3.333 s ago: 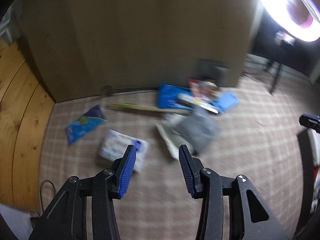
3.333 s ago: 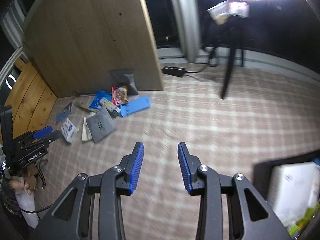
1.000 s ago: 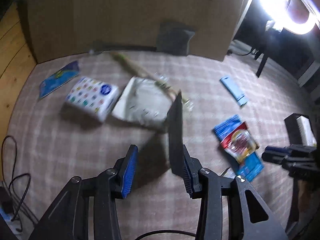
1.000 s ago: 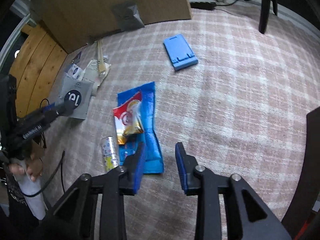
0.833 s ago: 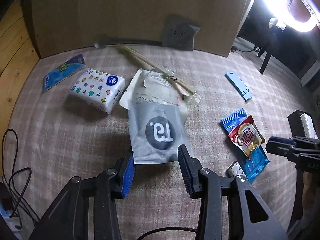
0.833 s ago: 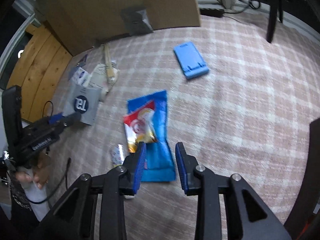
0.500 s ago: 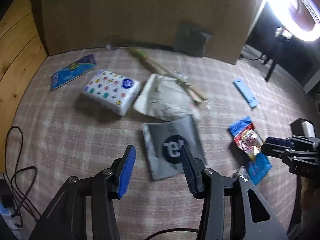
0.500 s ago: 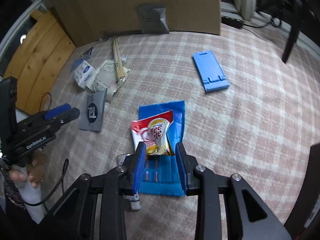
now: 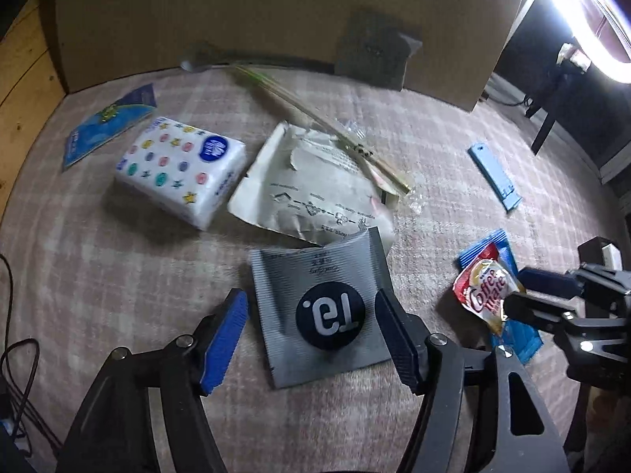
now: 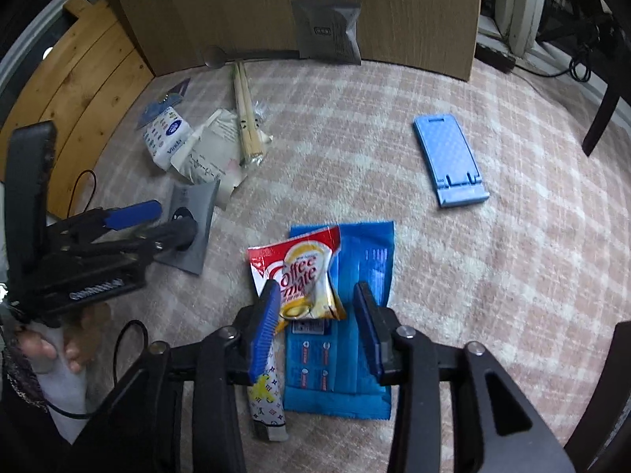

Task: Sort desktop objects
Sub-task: 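Grasp the grey paper packet with the left gripper while the right gripper grasps the blue snack packets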

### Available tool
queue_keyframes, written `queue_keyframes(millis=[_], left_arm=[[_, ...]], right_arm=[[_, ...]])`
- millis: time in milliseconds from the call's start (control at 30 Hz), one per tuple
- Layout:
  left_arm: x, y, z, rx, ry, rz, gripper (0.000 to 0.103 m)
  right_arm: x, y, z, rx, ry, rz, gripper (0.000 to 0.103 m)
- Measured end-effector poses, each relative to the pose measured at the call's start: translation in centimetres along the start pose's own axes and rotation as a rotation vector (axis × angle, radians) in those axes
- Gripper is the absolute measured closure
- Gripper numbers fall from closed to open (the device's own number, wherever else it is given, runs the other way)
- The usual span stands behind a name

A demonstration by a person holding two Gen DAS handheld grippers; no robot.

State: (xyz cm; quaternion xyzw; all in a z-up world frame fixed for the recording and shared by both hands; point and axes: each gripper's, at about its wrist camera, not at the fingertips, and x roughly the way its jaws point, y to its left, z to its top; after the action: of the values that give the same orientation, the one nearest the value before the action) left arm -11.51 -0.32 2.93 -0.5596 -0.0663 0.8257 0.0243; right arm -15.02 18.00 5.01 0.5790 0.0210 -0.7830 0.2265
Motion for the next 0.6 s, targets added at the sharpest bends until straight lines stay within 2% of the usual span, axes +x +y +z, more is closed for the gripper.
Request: queue_keyframes(millis=[67, 200, 300, 400, 500, 567, 600], left_arm=[[0.2, -0.5, 0.1, 0.02, -0.004, 0.018, 0.032], [0.5, -1.4, 0.0, 0.053, -0.017, 0.048, 0.032], [0.6, -2.1, -0.3, 0.08, -0.039, 0.079, 0.038], [0.4, -2.5, -0.5, 0.085, -0.056, 0.087, 0.053], [0.1, -2.5, -0.6, 0.069, -0.061, 0.059, 0.071], [-0.1, -2.4, -0.8, 0.068, -0.059, 0.04, 0.092], [0.0, -2.3, -0.8, 0.066, -0.059, 0.032, 0.095]], right_arm=[[0.3, 0.1, 0.3, -0.017, 0.007, -0.002, 0.063], [1.5, 0.6, 0.9, -0.048, 0.037, -0.011, 0.063], [1.9, 1.9, 0.8, -0.093, 0.038, -0.018, 0.063], [2.2, 3.2, 0.4, -0.147, 0.029, -0.047, 0.063], [2.1, 3.5, 0.1, -0.162, 0.019, -0.057, 0.082], [2.0, 3.3, 0.0, -0.14, 0.017, -0.035, 0.084], [1.9, 3.1, -0.1, -0.132, 0.012, -0.026, 0.086]])
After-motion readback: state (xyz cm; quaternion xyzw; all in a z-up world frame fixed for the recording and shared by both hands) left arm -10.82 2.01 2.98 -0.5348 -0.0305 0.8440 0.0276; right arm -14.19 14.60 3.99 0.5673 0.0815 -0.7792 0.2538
